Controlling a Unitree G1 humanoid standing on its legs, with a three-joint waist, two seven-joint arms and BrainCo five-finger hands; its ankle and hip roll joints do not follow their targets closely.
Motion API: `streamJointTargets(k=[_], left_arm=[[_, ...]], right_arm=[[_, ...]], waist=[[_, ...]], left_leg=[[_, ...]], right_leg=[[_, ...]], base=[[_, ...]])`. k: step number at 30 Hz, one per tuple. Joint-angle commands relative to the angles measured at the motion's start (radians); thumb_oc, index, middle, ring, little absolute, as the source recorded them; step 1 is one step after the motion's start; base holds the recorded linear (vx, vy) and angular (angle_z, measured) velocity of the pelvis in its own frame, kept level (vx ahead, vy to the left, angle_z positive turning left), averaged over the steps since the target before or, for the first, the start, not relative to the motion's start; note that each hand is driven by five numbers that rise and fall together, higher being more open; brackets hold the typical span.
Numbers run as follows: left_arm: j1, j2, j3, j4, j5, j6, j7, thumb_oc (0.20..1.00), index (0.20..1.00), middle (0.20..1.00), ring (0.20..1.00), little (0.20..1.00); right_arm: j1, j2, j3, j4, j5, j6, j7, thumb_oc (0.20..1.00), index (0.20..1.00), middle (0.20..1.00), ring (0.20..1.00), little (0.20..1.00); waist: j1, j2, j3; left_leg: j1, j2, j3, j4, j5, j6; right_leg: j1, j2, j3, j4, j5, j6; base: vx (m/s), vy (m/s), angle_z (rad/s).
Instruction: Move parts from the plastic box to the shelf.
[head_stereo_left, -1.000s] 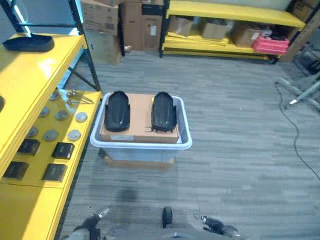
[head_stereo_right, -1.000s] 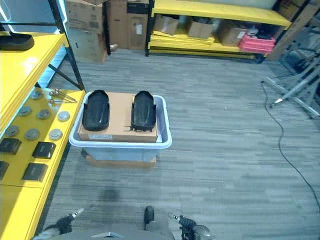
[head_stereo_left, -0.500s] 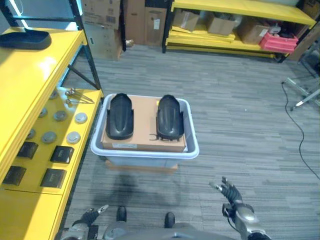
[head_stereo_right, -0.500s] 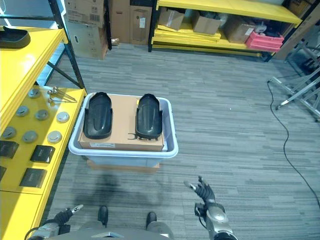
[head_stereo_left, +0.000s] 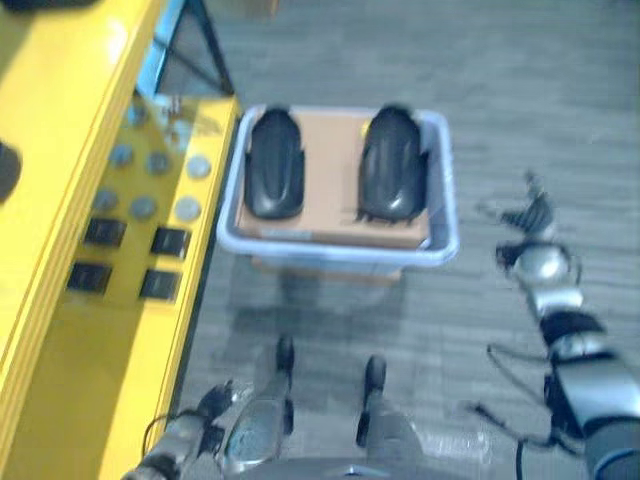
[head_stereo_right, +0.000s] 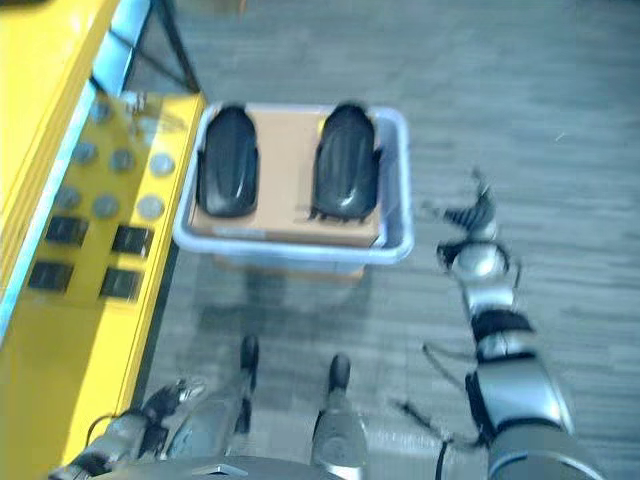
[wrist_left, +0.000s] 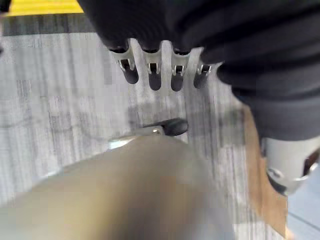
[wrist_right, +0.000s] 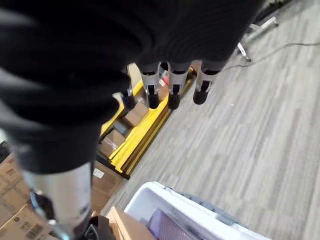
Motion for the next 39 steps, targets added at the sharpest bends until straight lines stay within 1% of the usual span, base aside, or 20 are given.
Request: streamJointTargets(k=[1,4,5,8,10,11,14,15,16,17,18,19,22,23,28,31,32,35,37,39], left_arm=[[-0.023,-0.006,-0.024,0.108,-0.08,0.011,0.001,1.0,1.0,1.0,1.0,1.0],[-0.028,-0.018,-0.035,0.111,-0.073,-0.012,-0.013,1.0,1.0,1.0,1.0,1.0],[-0.03,-0.023,-0.051,0.105,-0.089,-0.021,-0.024,1.0,1.0,1.0,1.0,1.0],[-0.038,-0.025,-0.076,0.089,-0.118,-0.043,-0.034,1.0,1.0,1.0,1.0,1.0],[-0.042,-0.029,-0.098,0.068,-0.15,-0.072,-0.038,1.0,1.0,1.0,1.0,1.0],[-0.043,-0.029,-0.098,0.067,-0.151,-0.073,-0.038,1.0,1.0,1.0,1.0,1.0],[-0.047,-0.021,-0.112,0.036,-0.199,-0.093,-0.044,1.0,1.0,1.0,1.0,1.0],[-0.047,-0.021,-0.113,0.029,-0.21,-0.095,-0.045,1.0,1.0,1.0,1.0,1.0],[-0.053,-0.013,-0.117,0.001,-0.233,-0.089,-0.056,1.0,1.0,1.0,1.0,1.0],[-0.053,-0.012,-0.119,-0.009,-0.231,-0.084,-0.057,1.0,1.0,1.0,1.0,1.0],[-0.051,-0.011,-0.121,-0.014,-0.226,-0.084,-0.056,1.0,1.0,1.0,1.0,1.0],[-0.048,-0.008,-0.125,-0.019,-0.217,-0.082,-0.052,1.0,1.0,1.0,1.0,1.0],[-0.041,0.004,-0.129,-0.017,-0.204,-0.088,-0.053,1.0,1.0,1.0,1.0,1.0],[-0.029,0.009,-0.129,-0.013,-0.199,-0.099,-0.06,1.0,1.0,1.0,1.0,1.0],[-0.01,0.009,-0.118,-0.006,-0.183,-0.126,-0.067,1.0,1.0,1.0,1.0,1.0],[0.005,0.01,-0.1,-0.016,-0.162,-0.127,-0.043,1.0,1.0,1.0,1.0,1.0],[0.005,0.011,-0.1,-0.017,-0.163,-0.124,-0.042,1.0,1.0,1.0,1.0,1.0],[0.002,0.009,-0.061,-0.026,-0.195,-0.106,-0.016,1.0,1.0,1.0,1.0,1.0],[-0.005,0.015,-0.045,-0.045,-0.188,-0.122,0.002,1.0,1.0,1.0,1.0,1.0],[-0.013,0.029,-0.022,-0.102,-0.199,-0.106,-0.015,1.0,1.0,1.0,1.0,1.0]], right_arm=[[-0.078,-0.042,0.043,-0.008,-0.039,-0.001,-0.13,1.0,1.0,1.0,1.0,1.0],[-0.147,-0.049,0.071,0.012,-0.021,0.039,-0.162,1.0,1.0,1.0,1.0,1.0],[-0.192,-0.06,0.086,0.037,-0.016,0.072,-0.173,1.0,1.0,1.0,1.0,1.0],[-0.276,-0.084,0.126,0.102,-0.013,0.128,-0.157,1.0,1.0,1.0,1.0,1.0],[-0.332,-0.098,0.17,0.167,-0.026,0.204,-0.148,1.0,1.0,1.0,1.0,1.0],[-0.335,-0.098,0.174,0.17,-0.026,0.206,-0.148,1.0,1.0,1.0,1.0,1.0],[-0.383,-0.111,0.216,0.221,-0.032,0.275,-0.127,1.0,1.0,1.0,1.0,1.0],[-0.393,-0.112,0.225,0.227,-0.034,0.295,-0.117,1.0,1.0,1.0,1.0,1.0],[-0.424,-0.113,0.245,0.274,-0.049,0.351,-0.022,1.0,1.0,1.0,1.0,1.0],[-0.435,-0.11,0.262,0.286,-0.058,0.374,0.013,1.0,1.0,1.0,1.0,1.0],[-0.444,-0.106,0.275,0.296,-0.07,0.397,0.043,0.451,0.451,0.451,0.451,0.451],[-0.451,-0.102,0.292,0.314,-0.084,0.432,0.106,0.2,0.2,0.2,0.2,0.2],[-0.46,-0.09,0.323,0.359,-0.048,0.454,0.157,0.2,0.2,0.2,0.2,0.2],[-0.449,-0.088,0.306,0.367,-0.042,0.437,0.186,0.2,0.2,0.2,0.2,0.2],[-0.403,-0.083,0.268,0.355,-0.001,0.375,0.188,0.2,0.2,0.2,0.2,0.2],[-0.296,-0.078,0.183,0.293,0.036,0.303,0.103,0.2,0.2,0.2,0.2,0.2],[-0.287,-0.077,0.178,0.287,0.035,0.303,0.103,0.2,0.2,0.2,0.2,0.2],[-0.099,-0.065,0.077,0.164,0.011,0.266,0.025,0.2,0.2,0.2,0.2,0.2],[-0.028,-0.061,0.052,0.112,0.003,0.253,0.007,0.2,0.2,0.2,0.2,0.2],[0.081,-0.054,0.012,0.039,-0.018,0.227,-0.021,0.2,0.2,0.2,0.2,0.2]], waist=[[0.043,-0.019,-0.004],[0.054,-0.011,0.021],[0.063,-0.001,0.036],[0.077,0.017,0.057],[0.09,0.032,0.071],[0.09,0.033,0.072],[0.102,0.045,0.087],[0.103,0.047,0.089],[0.11,0.06,0.104],[0.113,0.065,0.11],[0.115,0.069,0.115],[0.119,0.073,0.121],[0.128,0.082,0.132],[0.131,0.085,0.133],[0.125,0.08,0.124],[0.103,0.051,0.101],[0.103,0.049,0.101],[0.069,0.001,0.055],[0.056,-0.013,0.034],[0.041,-0.026,0.0]], left_leg=[[0.021,0.025,-0.063,0.056,-0.061,-0.027],[-0.024,0.016,-0.073,0.098,-0.068,-0.022],[-0.045,0.008,-0.079,0.115,-0.07,-0.017],[-0.071,-0.003,-0.085,0.116,-0.063,-0.011],[-0.092,-0.011,-0.089,0.115,-0.054,-0.006],[-0.094,-0.012,-0.089,0.115,-0.053,-0.006],[-0.119,-0.019,-0.094,0.122,-0.048,-0.004],[-0.124,-0.021,-0.095,0.124,-0.047,-0.003],[-0.142,-0.027,-0.098,0.13,-0.044,-0.002],[-0.148,-0.029,-0.099,0.13,-0.041,-0.001],[-0.152,-0.031,-0.099,0.132,-0.04,-0.001],[-0.157,-0.032,-0.1,0.133,-0.038,-0.001],[-0.164,-0.035,-0.103,0.128,-0.029,-0.001],[-0.162,-0.038,-0.106,0.131,-0.031,0.0],[-0.135,-0.035,-0.091,0.137,-0.043,-0.003],[-0.088,-0.021,-0.067,0.128,-0.058,-0.01],[-0.084,-0.019,-0.066,0.126,-0.058,-0.011],[-0.002,0.007,-0.041,0.068,-0.056,-0.018],[0.028,0.015,-0.03,0.042,-0.051,-0.022],[0.07,0.023,-0.016,0.015,-0.046,-0.028]], right_leg=[[-0.051,-0.057,0.041,0.114,-0.049,0.013],[-0.087,-0.065,0.039,0.145,-0.055,0.009],[-0.107,-0.07,0.037,0.163,-0.059,0.008],[-0.135,-0.077,0.031,0.18,-0.062,0.007],[-0.161,-0.089,0.024,0.196,-0.06,0.01],[-0.164,-0.089,0.023,0.198,-0.061,0.01],[-0.192,-0.102,0.016,0.213,-0.057,0.015],[-0.198,-0.104,0.016,0.215,-0.056,0.015],[-0.217,-0.114,0.013,0.227,-0.056,0.018],[-0.223,-0.116,0.013,0.231,-0.056,0.017],[-0.227,-0.118,0.013,0.234,-0.057,0.017],[-0.232,-0.12,0.013,0.238,-0.058,0.018],[-0.237,-0.123,0.013,0.241,-0.058,0.016],[-0.234,-0.127,0.009,0.247,-0.061,0.016],[-0.206,-0.134,0.005,0.229,-0.055,0.019],[-0.153,-0.12,0.004,0.185,-0.045,0.02],[-0.148,-0.119,0.005,0.182,-0.043,0.02],[-0.073,-0.09,0.01,0.137,-0.038,0.024],[-0.048,-0.083,0.01,0.122,-0.035,0.028],[-0.008,-0.075,0.005,0.099,-0.031,0.031]], base=[[-0.07,0.05,0.07],[-0.04,0.029,0.03],[-0.02,0.036,0.09],[-0.03,0.069,0.08],[-0.03,0.061,0.08],[-0.04,0.038,0.13],[-0.02,0.02,0.1],[-0.04,0.049,0.05],[-0.03,0.055,0.06],[-0.04,0.055,0.01],[-0.01,0.033,-0.03],[-0.01,0.023,-0.04],[0.0,0.01,0.0],[0.0,0.038,0.04],[0.01,0.051,0.05],[0.03,0.013,0.03],[0.02,-0.057,0.08],[0.04,-0.101,0.04],[0.01,-0.088,-0.02],[0.03,-0.067,-0.06]])
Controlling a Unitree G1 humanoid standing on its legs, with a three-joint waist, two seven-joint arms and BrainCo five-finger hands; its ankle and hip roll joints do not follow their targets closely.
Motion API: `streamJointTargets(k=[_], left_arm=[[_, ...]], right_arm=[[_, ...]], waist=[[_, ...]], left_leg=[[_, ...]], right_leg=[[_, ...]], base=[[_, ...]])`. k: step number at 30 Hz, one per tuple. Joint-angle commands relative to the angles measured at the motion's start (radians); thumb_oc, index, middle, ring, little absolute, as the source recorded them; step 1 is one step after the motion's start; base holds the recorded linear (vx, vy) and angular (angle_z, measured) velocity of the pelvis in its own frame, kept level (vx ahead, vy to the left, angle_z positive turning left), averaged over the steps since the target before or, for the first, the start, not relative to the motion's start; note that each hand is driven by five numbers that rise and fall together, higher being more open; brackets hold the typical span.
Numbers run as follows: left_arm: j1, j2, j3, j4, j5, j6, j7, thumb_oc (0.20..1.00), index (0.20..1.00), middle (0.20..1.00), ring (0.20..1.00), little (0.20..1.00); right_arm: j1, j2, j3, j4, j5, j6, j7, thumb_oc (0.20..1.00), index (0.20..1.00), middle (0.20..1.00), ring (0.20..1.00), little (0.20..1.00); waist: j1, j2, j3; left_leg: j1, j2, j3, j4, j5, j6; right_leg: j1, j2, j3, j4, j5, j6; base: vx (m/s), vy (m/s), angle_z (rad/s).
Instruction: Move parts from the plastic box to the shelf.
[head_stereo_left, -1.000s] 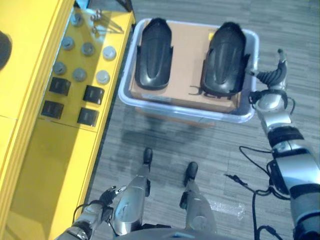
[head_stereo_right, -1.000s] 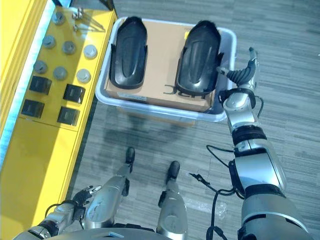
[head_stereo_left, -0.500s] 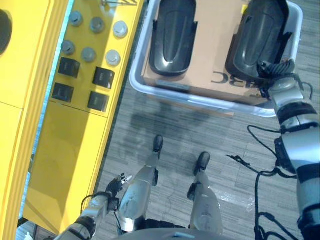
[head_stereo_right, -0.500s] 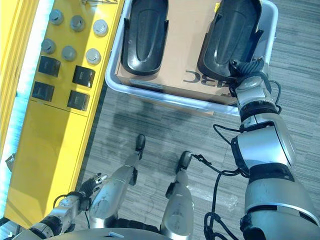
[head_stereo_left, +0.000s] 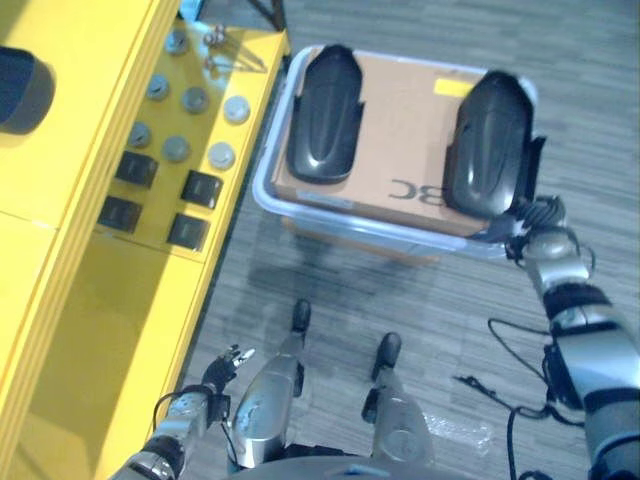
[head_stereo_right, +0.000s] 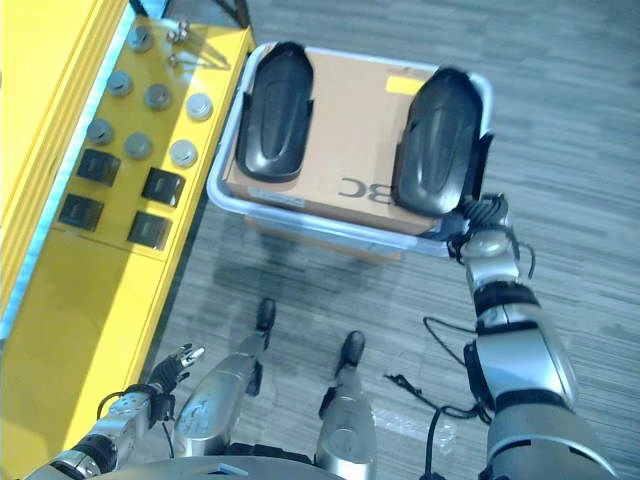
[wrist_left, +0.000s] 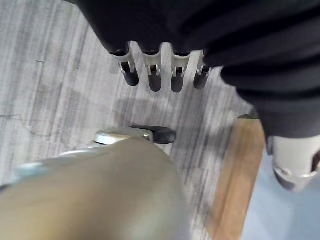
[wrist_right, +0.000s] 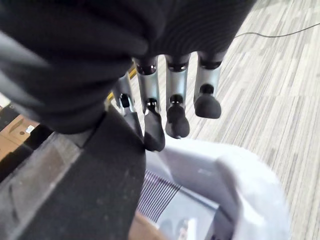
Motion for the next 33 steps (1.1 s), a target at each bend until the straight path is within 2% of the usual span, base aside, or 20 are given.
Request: streamJointTargets(k=[1,3,5,7,8,9,12,14,18,19,22,26,31,33], left_arm=[[-0.021,0.008,-0.027,-0.045,-0.04,0.025,-0.015,1.0,1.0,1.0,1.0,1.0],[-0.014,0.018,-0.011,-0.109,-0.074,0.066,-0.026,1.0,1.0,1.0,1.0,1.0],[0.023,0.067,0.028,-0.319,-0.15,0.173,-0.067,1.0,1.0,1.0,1.0,1.0],[0.035,0.089,0.046,-0.398,-0.182,0.19,-0.085,1.0,1.0,1.0,1.0,1.0],[0.042,0.109,0.064,-0.469,-0.227,0.206,-0.093,1.0,1.0,1.0,1.0,1.0],[0.049,0.134,0.095,-0.569,-0.317,0.256,-0.098,1.0,1.0,1.0,1.0,1.0],[0.048,0.143,0.174,-0.748,-0.49,0.355,-0.103,1.0,1.0,1.0,1.0,1.0],[0.026,0.142,0.19,-0.813,-0.546,0.375,-0.104,1.0,1.0,1.0,1.0,1.0],[-0.024,0.117,0.156,-0.911,-0.566,0.432,-0.08,1.0,1.0,1.0,1.0,1.0],[-0.037,0.106,0.141,-0.921,-0.55,0.43,-0.08,1.0,1.0,1.0,1.0,1.0],[-0.087,0.087,0.088,-0.933,-0.452,0.357,-0.093,1.0,1.0,1.0,1.0,1.0],[-0.141,0.065,0.032,-0.93,-0.461,0.301,-0.098,1.0,1.0,1.0,1.0,1.0],[-0.186,0.034,-0.027,-0.966,-0.49,0.216,-0.121,1.0,1.0,1.0,1.0,1.0],[-0.209,0.023,-0.05,-0.996,-0.493,0.159,-0.116,1.0,1.0,1.0,1.0,1.0]], right_arm=[[0.108,-0.054,-0.018,-0.057,-0.036,-0.09,-0.092,0.2,0.2,0.2,0.2,0.2],[0.172,-0.047,-0.045,-0.108,-0.057,-0.116,-0.098,0.2,0.2,0.2,0.2,0.2],[0.314,-0.036,-0.088,-0.281,-0.179,-0.16,-0.148,0.2,0.2,0.2,0.2,0.2],[0.356,-0.039,-0.104,-0.345,-0.21,-0.163,-0.158,0.2,0.2,0.2,0.2,0.2],[0.393,-0.043,-0.123,-0.394,-0.238,-0.178,-0.165,0.2,0.2,0.2,0.2,0.2],[0.446,-0.048,-0.145,-0.468,-0.297,-0.185,-0.175,0.2,0.2,0.2,0.2,0.2],[0.523,-0.065,-0.183,-0.608,-0.391,-0.2,-0.171,0.2,0.2,0.2,0.2,0.2],[0.534,-0.08,-0.19,-0.689,-0.466,-0.213,-0.169,0.2,0.2,0.2,0.2,0.2],[0.472,-0.129,-0.166,-0.823,-0.57,-0.22,-0.15,0.2,0.2,0.2,0.2,0.2],[0.451,-0.145,-0.155,-0.849,-0.587,-0.234,-0.144,0.2,0.2,0.2,0.2,0.2],[0.375,-0.183,-0.113,-0.921,-0.58,-0.265,-0.124,0.2,0.2,0.2,0.2,0.2],[0.298,-0.187,-0.056,-0.994,-0.578,-0.285,-0.09,0.2,0.2,0.2,0.2,0.2],[0.233,-0.128,0.03,-0.996,-0.543,-0.27,-0.078,0.2,0.2,0.2,0.2,0.2],[0.19,-0.092,0.073,-0.978,-0.531,-0.247,-0.074,0.2,0.2,0.2,0.2,0.2]], waist=[[-0.017,-0.021,-0.101],[-0.023,-0.026,-0.124],[-0.037,-0.036,-0.188],[-0.04,-0.04,-0.211],[-0.043,-0.043,-0.229],[-0.047,-0.049,-0.255],[-0.06,-0.062,-0.301],[-0.068,-0.071,-0.326],[-0.072,-0.09,-0.352],[-0.073,-0.095,-0.357],[-0.081,-0.103,-0.371],[-0.089,-0.11,-0.381],[-0.085,-0.113,-0.383],[-0.079,-0.116,-0.383]], left_leg=[[0.064,0.055,0.037,-0.006,-0.046,-0.038],[0.082,0.057,0.043,-0.009,-0.049,-0.039],[0.132,0.065,0.068,-0.016,-0.055,-0.04],[0.149,0.068,0.075,-0.021,-0.057,-0.041],[0.163,0.07,0.079,-0.025,-0.057,-0.04],[0.18,0.072,0.085,-0.029,-0.06,-0.038],[0.212,0.077,0.1,-0.029,-0.072,-0.033],[0.236,0.08,0.107,-0.029,-0.085,-0.028],[0.272,0.082,0.109,-0.029,-0.105,-0.023],[0.279,0.083,0.11,-0.029,-0.109,-0.022],[0.296,0.084,0.113,-0.029,-0.119,-0.02],[0.31,0.085,0.115,-0.029,-0.13,-0.018],[0.318,0.085,0.11,-0.029,-0.136,-0.016],[0.317,0.084,0.104,-0.029,-0.138,-0.014]], right_leg=[[-0.05,-0.05,0.048,0.092,-0.03,0.011],[-0.031,-0.048,0.046,0.083,-0.029,0.012],[0.025,-0.046,0.039,0.052,-0.018,0.02],[0.045,-0.045,0.037,0.037,-0.012,0.024],[0.06,-0.044,0.037,0.028,-0.009,0.026],[0.077,-0.043,0.037,0.018,-0.006,0.03],[0.108,-0.04,0.038,0.013,-0.013,0.031],[0.133,-0.035,0.041,0.012,-0.025,0.029],[0.171,-0.029,0.042,0.012,-0.043,0.028],[0.179,-0.028,0.042,0.012,-0.047,0.027],[0.193,-0.022,0.05,0.014,-0.055,0.027],[0.202,-0.017,0.063,0.015,-0.061,0.025],[0.209,-0.014,0.068,0.016,-0.063,0.024],[0.21,-0.014,0.068,0.016,-0.064,0.023]], base=[[0.04,-0.052,-0.05],[0.05,-0.046,-0.04],[0.12,-0.08,-0.08],[0.09,-0.05,-0.11],[0.1,-0.05,-0.25],[0.12,-0.063,-0.29],[0.1,-0.053,-0.07],[0.09,-0.055,-0.07],[0.05,-0.061,-0.09],[0.04,-0.062,-0.05],[0.01,-0.033,-0.08],[0.0,-0.022,-0.08],[-0.01,-0.014,-0.08],[0.0,0.0,0.0]])
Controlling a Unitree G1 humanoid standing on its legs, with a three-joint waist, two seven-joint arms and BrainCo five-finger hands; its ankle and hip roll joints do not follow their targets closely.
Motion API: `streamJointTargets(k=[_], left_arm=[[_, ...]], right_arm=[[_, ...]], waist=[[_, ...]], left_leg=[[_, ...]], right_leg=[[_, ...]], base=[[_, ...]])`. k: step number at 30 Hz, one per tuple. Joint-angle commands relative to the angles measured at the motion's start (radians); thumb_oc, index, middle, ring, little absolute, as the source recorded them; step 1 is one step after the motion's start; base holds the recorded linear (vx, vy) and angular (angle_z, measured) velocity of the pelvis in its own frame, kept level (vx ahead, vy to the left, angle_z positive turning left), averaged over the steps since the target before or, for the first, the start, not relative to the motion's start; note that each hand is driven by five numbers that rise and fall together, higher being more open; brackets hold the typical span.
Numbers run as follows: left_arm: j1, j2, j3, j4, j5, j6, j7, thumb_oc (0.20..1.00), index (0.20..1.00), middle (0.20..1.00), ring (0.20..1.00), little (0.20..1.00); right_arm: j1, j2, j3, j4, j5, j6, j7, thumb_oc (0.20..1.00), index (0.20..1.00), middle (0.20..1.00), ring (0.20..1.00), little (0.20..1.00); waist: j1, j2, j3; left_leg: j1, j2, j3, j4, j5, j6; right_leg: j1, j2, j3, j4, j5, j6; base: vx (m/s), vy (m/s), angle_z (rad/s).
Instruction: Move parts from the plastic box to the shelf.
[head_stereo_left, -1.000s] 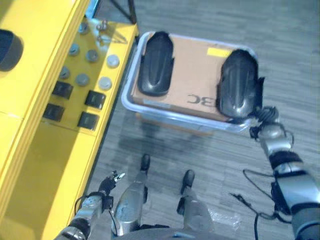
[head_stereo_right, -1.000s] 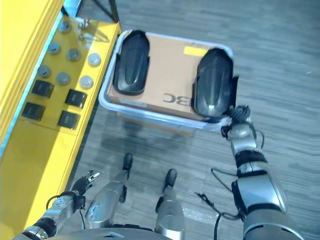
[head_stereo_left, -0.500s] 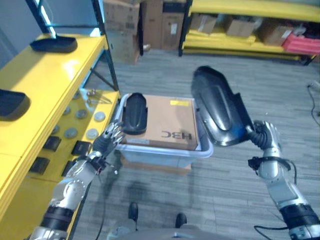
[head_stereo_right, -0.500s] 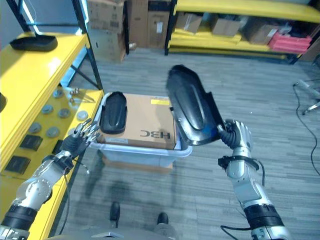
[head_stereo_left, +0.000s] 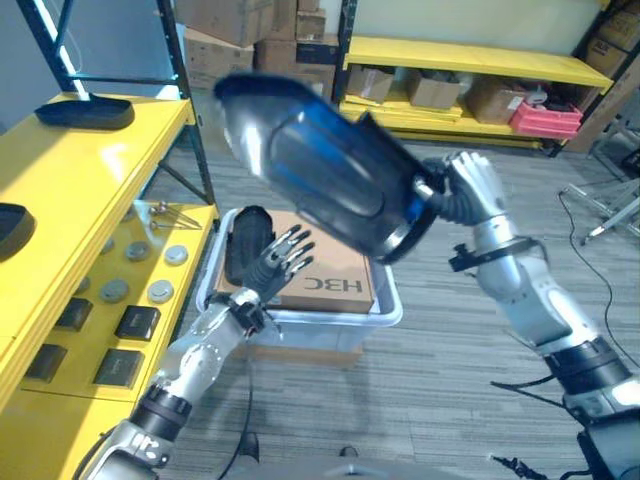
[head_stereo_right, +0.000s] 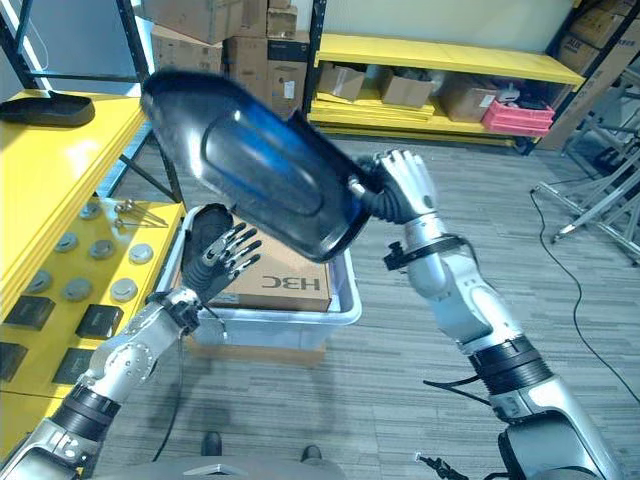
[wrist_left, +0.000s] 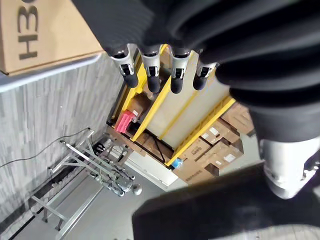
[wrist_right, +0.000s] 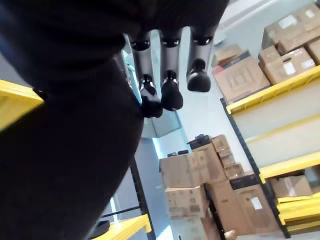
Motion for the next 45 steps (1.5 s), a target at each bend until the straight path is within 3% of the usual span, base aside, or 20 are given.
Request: streamJointTargets(k=[1,6,11,20,27,28,29,30,38,42,44,45], left_arm=[[-0.126,-0.018,-0.056,-0.032,-0.002,-0.173,-0.015,1.0,1.0,1.0,1.0,1.0],[-0.15,-0.019,-0.065,-0.079,0.053,-0.244,0.0,1.0,1.0,1.0,1.0,1.0],[-0.158,-0.015,-0.072,-0.1,0.062,-0.261,0.046,1.0,1.0,1.0,1.0,1.0],[-0.135,0.0,-0.053,-0.107,0.099,-0.264,0.126,1.0,1.0,1.0,1.0,1.0],[-0.119,0.005,-0.004,-0.107,0.125,-0.278,0.215,1.0,1.0,1.0,1.0,1.0],[-0.118,0.006,0.003,-0.106,0.13,-0.274,0.22,0.746,0.746,0.746,0.746,0.746],[-0.117,0.005,0.006,-0.098,0.132,-0.282,0.212,0.36,0.36,0.36,0.36,0.36],[-0.114,0.004,0.009,-0.096,0.143,-0.286,0.21,0.2,0.2,0.2,0.2,0.2],[-0.117,-0.02,0.005,-0.095,0.135,-0.268,0.235,0.2,0.2,0.2,0.2,0.2],[-0.121,-0.038,-0.018,-0.093,0.163,-0.313,0.264,0.2,0.2,0.2,0.2,0.2],[-0.126,-0.038,-0.017,-0.094,0.277,-0.391,0.337,0.2,0.2,0.2,0.2,0.2],[-0.124,-0.031,-0.007,-0.092,0.332,-0.42,0.373,0.2,0.2,0.2,0.2,0.2]], right_arm=[[-0.184,-0.007,-0.001,0.057,0.046,0.033,-0.003,0.2,0.2,0.2,0.2,0.2],[-0.208,0.042,0.051,0.079,0.038,0.048,0.013,0.2,0.2,0.2,0.2,0.2],[-0.238,0.09,0.101,0.098,0.033,0.057,0.017,0.2,0.2,0.2,0.2,0.2],[-0.214,0.123,0.117,0.032,0.048,0.004,0.04,0.2,0.2,0.2,0.2,0.2],[-0.161,0.139,0.107,-0.086,0.083,-0.075,0.105,0.2,0.2,0.2,0.2,0.2],[-0.152,0.143,0.109,-0.102,0.085,-0.085,0.113,0.2,0.2,0.2,0.2,0.2],[-0.141,0.147,0.111,-0.117,0.092,-0.1,0.125,0.2,0.2,0.2,0.2,0.2],[-0.131,0.152,0.113,-0.13,0.096,-0.111,0.135,0.2,0.2,0.2,0.2,0.2],[-0.099,0.24,0.207,-0.174,0.185,-0.152,0.263,0.2,0.2,0.2,0.2,0.2],[-0.07,0.324,0.289,-0.164,0.267,-0.188,0.322,0.2,0.2,0.2,0.2,0.2],[-0.059,0.371,0.32,-0.149,0.332,-0.253,0.282,0.2,0.2,0.2,0.2,0.2],[-0.046,0.382,0.316,-0.151,0.352,-0.272,0.27,1.0,1.0,1.0,1.0,1.0]], waist=[[0.04,0.02,-0.024],[0.054,0.017,-0.022],[0.067,0.016,-0.024],[0.081,0.014,-0.029],[0.078,0.013,-0.029],[0.077,0.013,-0.029],[0.076,0.013,-0.029],[0.076,0.013,-0.029],[0.078,0.017,-0.026],[0.087,0.024,-0.023],[0.098,0.027,-0.021],[0.102,0.029,-0.02]], left_leg=[[0.083,0.043,0.0,-0.002,-0.069,-0.014],[0.071,0.04,-0.012,-0.002,-0.06,-0.011],[0.066,0.037,-0.024,-0.002,-0.059,-0.012],[0.052,0.036,-0.035,-0.002,-0.055,-0.014],[0.044,0.038,-0.032,-0.002,-0.054,-0.016],[0.044,0.038,-0.032,-0.002,-0.053,-0.016],[0.043,0.038,-0.033,-0.002,-0.053,-0.016],[0.043,0.039,-0.032,-0.002,-0.054,-0.017],[0.038,0.04,-0.036,-0.002,-0.053,-0.018],[0.041,0.043,-0.043,-0.002,-0.059,-0.02],[0.038,0.043,-0.053,-0.002,-0.056,-0.023],[0.038,0.044,-0.058,-0.002,-0.054,-0.025]], right_leg=[[0.038,-0.039,-0.013,0.024,-0.002,0.037],[0.03,-0.044,-0.021,0.031,0.003,0.036],[0.032,-0.048,-0.031,0.023,0.007,0.039],[0.025,-0.05,-0.043,0.015,0.015,0.044],[0.016,-0.047,-0.038,0.012,0.016,0.044],[0.015,-0.046,-0.038,0.011,0.016,0.044],[0.014,-0.046,-0.038,0.011,0.015,0.044],[0.014,-0.046,-0.037,0.011,0.015,0.044],[0.011,-0.045,-0.039,0.011,0.011,0.042],[0.017,-0.045,-0.048,0.01,0.003,0.041],[0.02,-0.043,-0.053,0.007,0.003,0.039],[0.02,-0.041,-0.055,0.007,0.004,0.037]], base=[[-0.05,-0.014,0.01],[-0.03,-0.003,0.03],[-0.01,0.005,0.07],[-0.01,0.006,0.05],[0.0,0.0,0.0],[-0.02,0.01,-0.04],[-0.02,-0.002,-0.05],[-0.02,-0.006,-0.05],[0.0,-0.001,0.0],[0.01,-0.066,0.04],[0.0,-0.119,0.05],[0.01,-0.121,0.08]])
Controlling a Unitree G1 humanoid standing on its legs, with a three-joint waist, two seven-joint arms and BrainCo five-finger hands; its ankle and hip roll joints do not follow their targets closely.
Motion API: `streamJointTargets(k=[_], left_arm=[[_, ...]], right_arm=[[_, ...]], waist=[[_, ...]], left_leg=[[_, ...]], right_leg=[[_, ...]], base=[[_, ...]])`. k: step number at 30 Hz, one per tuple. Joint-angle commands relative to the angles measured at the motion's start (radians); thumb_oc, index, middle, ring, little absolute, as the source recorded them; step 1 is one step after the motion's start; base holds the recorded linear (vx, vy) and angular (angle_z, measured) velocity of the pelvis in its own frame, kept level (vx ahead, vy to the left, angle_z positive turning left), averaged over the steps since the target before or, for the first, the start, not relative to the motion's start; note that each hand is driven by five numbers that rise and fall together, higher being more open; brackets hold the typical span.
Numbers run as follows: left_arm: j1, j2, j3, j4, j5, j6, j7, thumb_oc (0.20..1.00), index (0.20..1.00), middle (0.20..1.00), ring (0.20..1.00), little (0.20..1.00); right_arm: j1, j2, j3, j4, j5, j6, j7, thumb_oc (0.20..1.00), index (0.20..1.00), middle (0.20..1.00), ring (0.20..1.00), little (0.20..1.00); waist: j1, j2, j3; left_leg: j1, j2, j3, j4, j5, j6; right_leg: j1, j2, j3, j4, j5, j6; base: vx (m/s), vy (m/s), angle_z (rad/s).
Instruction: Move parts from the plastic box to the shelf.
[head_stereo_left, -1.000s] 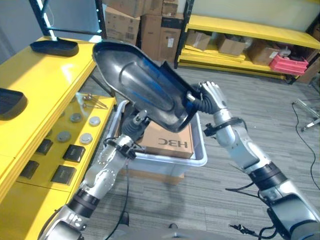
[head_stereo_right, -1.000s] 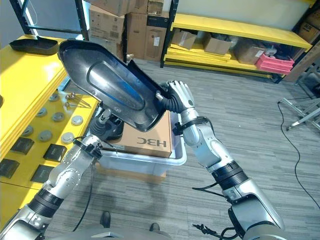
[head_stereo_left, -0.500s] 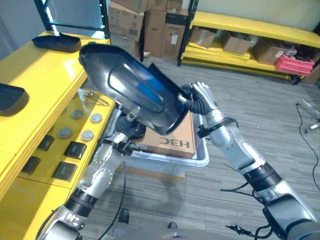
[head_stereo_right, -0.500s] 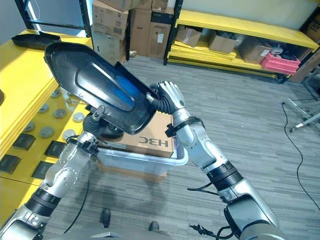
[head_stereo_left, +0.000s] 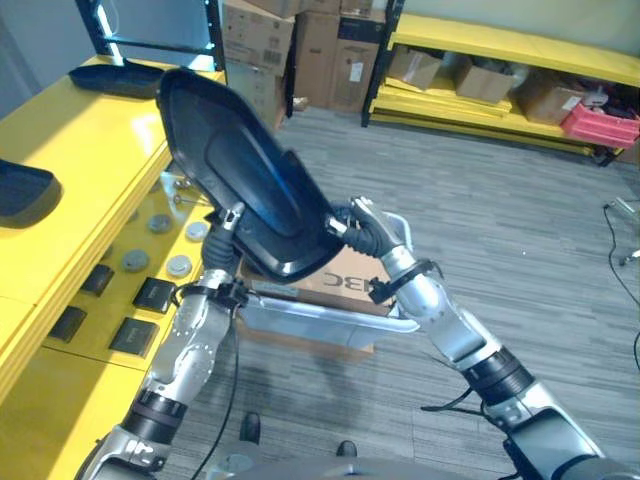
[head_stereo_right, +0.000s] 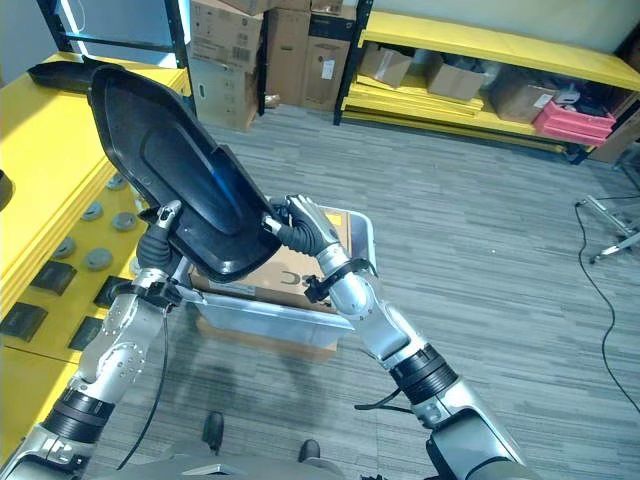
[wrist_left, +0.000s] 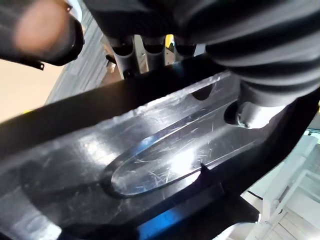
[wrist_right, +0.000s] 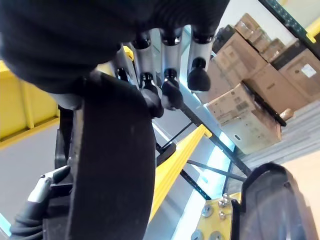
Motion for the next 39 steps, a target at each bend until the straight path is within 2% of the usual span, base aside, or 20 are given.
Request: streamJointTargets(k=[1,3,6,9,14,15,16,18,19,20,21,24,25,27,30,31,35,37,38,39], left_arm=[[-0.164,-0.031,-0.08,-0.012,0.191,-0.157,0.025,0.2,0.2,0.2,0.2,0.2],[-0.133,0.007,-0.017,-0.008,0.337,-0.216,0.099,0.2,0.2,0.2,0.2,0.2],[-0.066,0.055,0.083,-0.026,0.443,-0.249,0.18,0.2,0.2,0.2,0.2,0.2],[0.023,0.092,0.204,-0.041,0.533,-0.273,0.257,0.2,0.2,0.2,0.2,0.2],[0.088,0.108,0.297,-0.038,0.55,-0.301,0.298,0.2,0.2,0.2,0.2,0.2],[0.116,0.102,0.335,-0.063,0.528,-0.301,0.295,0.2,0.2,0.2,0.2,0.2],[0.121,0.098,0.355,-0.088,0.503,-0.31,0.251,0.2,0.2,0.2,0.2,0.2],[0.106,0.096,0.355,-0.092,0.488,-0.321,0.217,0.2,0.2,0.2,0.2,0.2],[0.075,0.089,0.35,-0.099,0.469,-0.322,0.15,0.2,0.2,0.2,0.2,0.2],[0.07,0.088,0.35,-0.1,0.468,-0.32,0.148,0.2,0.2,0.2,0.2,0.2],[0.037,0.084,0.342,-0.09,0.475,-0.325,0.114,0.2,0.2,0.2,0.2,0.2],[0.024,0.086,0.341,-0.093,0.554,-0.346,0.132,0.2,0.2,0.2,0.2,0.2],[0.008,0.114,0.348,-0.106,0.609,-0.371,0.141,0.2,0.2,0.2,0.2,0.2],[-0.008,0.131,0.36,-0.128,0.642,-0.365,0.145,0.2,0.2,0.2,0.2,0.2],[-0.032,0.166,0.359,-0.146,0.641,-0.343,0.151,0.2,0.2,0.2,0.2,0.2],[-0.048,0.182,0.332,-0.142,0.661,-0.339,0.166,0.2,0.2,0.2,0.2,0.2],[-0.094,0.209,0.286,-0.131,0.728,-0.355,0.189,0.2,0.2,0.2,0.2,0.2],[-0.14,0.228,0.254,-0.143,0.726,-0.361,0.182,0.2,0.2,0.2,0.2,0.2],[-0.16,0.225,0.231,-0.163,0.721,-0.353,0.168,0.2,0.2,0.2,0.2,0.2],[-0.163,0.225,0.228,-0.167,0.724,-0.349,0.17,0.2,0.2,0.2,0.2,0.2]], right_arm=[[-0.033,0.079,0.134,-0.152,0.194,-0.259,0.023,1.0,1.0,1.0,1.0,1.0],[0.038,0.086,0.053,-0.136,0.306,-0.231,-0.05,1.0,1.0,1.0,1.0,1.0],[0.173,0.061,-0.065,-0.122,0.349,-0.198,-0.061,1.0,1.0,1.0,1.0,1.0],[0.312,0.047,-0.191,-0.042,0.465,-0.154,-0.001,1.0,1.0,1.0,1.0,1.0],[0.389,0.082,-0.251,0.206,0.479,-0.059,0.073,1.0,1.0,1.0,1.0,1.0],[0.411,0.101,-0.256,0.357,0.433,-0.003,0.104,1.0,1.0,1.0,1.0,1.0],[0.444,0.124,-0.245,0.584,0.362,0.075,0.154,1.0,1.0,1.0,1.0,1.0],[0.453,0.132,-0.231,0.678,0.321,0.087,0.157,1.0,1.0,1.0,1.0,1.0],[0.456,0.154,-0.21,0.846,0.286,0.126,0.194,1.0,1.0,1.0,1.0,1.0],[0.452,0.158,-0.208,0.864,0.273,0.162,0.218,1.0,1.0,1.0,1.0,1.0],[0.442,0.18,-0.186,1.037,0.244,0.164,0.247,1.0,1.0,1.0,1.0,1.0],[0.381,0.203,-0.175,1.205,0.239,0.252,0.299,1.0,1.0,1.0,1.0,1.0],[0.347,0.207,-0.201,1.328,0.261,0.328,0.319,1.0,1.0,1.0,1.0,1.0],[0.34,0.212,-0.233,1.351,0.302,0.336,0.316,1.0,1.0,1.0,1.0,1.0],[0.341,0.21,-0.297,1.359,0.28,0.306,0.308,1.0,1.0,1.0,1.0,1.0],[0.331,0.212,-0.304,1.371,0.283,0.273,0.299,1.0,1.0,1.0,1.0,1.0],[0.314,0.223,-0.29,1.385,0.338,0.248,0.275,1.0,1.0,1.0,1.0,1.0],[0.306,0.216,-0.286,1.392,0.382,0.238,0.266,1.0,1.0,1.0,1.0,1.0],[0.308,0.206,-0.293,1.406,0.398,0.233,0.271,1.0,1.0,1.0,1.0,1.0],[0.307,0.204,-0.296,1.409,0.394,0.231,0.272,1.0,1.0,1.0,1.0,1.0]], waist=[[0.013,0.039,-0.052],[0.01,0.043,-0.05],[-0.01,0.049,-0.05],[-0.031,0.052,-0.041],[-0.031,0.059,-0.032],[-0.019,0.062,-0.025],[-0.001,0.062,0.0],[0.006,0.06,0.011],[0.019,0.062,0.024],[0.018,0.061,0.026],[0.033,0.067,0.021],[0.07,0.069,0.011],[0.116,0.073,-0.004],[0.123,0.074,-0.012],[0.096,0.096,-0.006],[0.064,0.095,0.008],[0.015,0.111,0.014],[-0.032,0.099,0.017],[-0.074,0.089,0.016],[-0.081,0.087,0.015]], left_leg=[[0.072,0.05,-0.019,-0.008,-0.053,-0.012],[0.071,0.058,-0.022,-0.008,-0.047,-0.016],[0.074,0.071,-0.013,-0.008,-0.039,-0.021],[0.073,0.084,-0.005,-0.008,-0.018,-0.025],[0.074,0.096,-0.004,-0.002,-0.018,-0.038],[0.067,0.089,0.014,0.006,-0.018,-0.044],[0.049,0.065,0.089,0.035,-0.023,-0.046],[0.023,0.047,0.146,0.056,-0.023,-0.044],[-0.007,0.03,0.273,0.062,-0.012,-0.045],[-0.01,0.028,0.284,0.061,-0.009,-0.044],[-0.013,0.031,0.346,0.019,0.014,-0.054],[-0.028,0.013,0.323,0.0,0.035,-0.041],[-0.051,-0.017,0.28,-0.003,0.039,-0.005],[-0.047,-0.031,0.276,-0.007,0.033,0.017],[-0.024,-0.046,0.274,-0.008,0.02,0.068],[-0.012,-0.057,0.246,-0.008,0.001,0.079],[0.016,-0.055,0.147,-0.008,-0.006,0.068],[0.038,-0.07,0.061,-0.008,-0.027,0.06],[0.071,-0.085,-0.004,-0.008,-0.067,0.068],[0.073,-0.089,-0.015,-0.008,-0.07,0.071]], right_leg=[[0.034,-0.04,-0.019,0.007,0.007,0.027],[0.033,-0.035,-0.018,0.006,0.008,0.023],[0.027,-0.03,-0.012,0.007,0.007,0.022],[0.016,-0.024,-0.01,0.014,0.01,0.013],[0.025,-0.018,-0.032,0.017,-0.012,0.003],[0.029,-0.024,-0.061,0.018,-0.015,0.0],[0.049,-0.038,-0.142,0.019,-0.015,0.002],[0.06,-0.05,-0.198,0.017,-0.009,0.009],[0.095,-0.055,-0.291,0.025,-0.019,0.018],[0.1,-0.055,-0.302,0.027,-0.021,0.019],[0.135,-0.044,-0.332,0.046,-0.053,0.029],[0.154,-0.037,-0.33,0.081,-0.075,0.03],[0.172,-0.043,-0.324,0.171,-0.124,0.024],[0.156,-0.071,-0.331,0.275,-0.114,0.035],[0.062,-0.143,-0.286,0.592,-0.01,0.062],[-0.013,-0.106,-0.188,0.639,0.004,0.063],[-0.122,-0.066,-0.111,0.562,0.01,0.032],[-0.166,-0.005,-0.043,0.352,0.004,0.013],[-0.194,0.035,0.036,0.231,0.031,0.014],[-0.204,0.038,0.047,0.22,0.047,0.016]], base=[[0.01,-0.133,0.13],[0.02,-0.133,0.16],[0.03,-0.107,0.02],[0.04,-0.072,-0.07],[0.06,-0.015,0.03],[0.04,0.036,0.23],[0.02,0.044,0.43],[-0.01,0.038,1.27],[0.01,0.049,1.63],[0.17,0.138,2.31],[0.18,0.155,2.99],[0.2,0.216,1.8],[0.19,0.21,0.52],[0.2,0.282,0.36],[0.18,0.299,0.78],[0.2,0.179,1.05],[0.18,-0.107,0.99],[0.27,-0.287,1.19],[0.22,-0.195,1.5],[0.24,-0.213,2.13]])
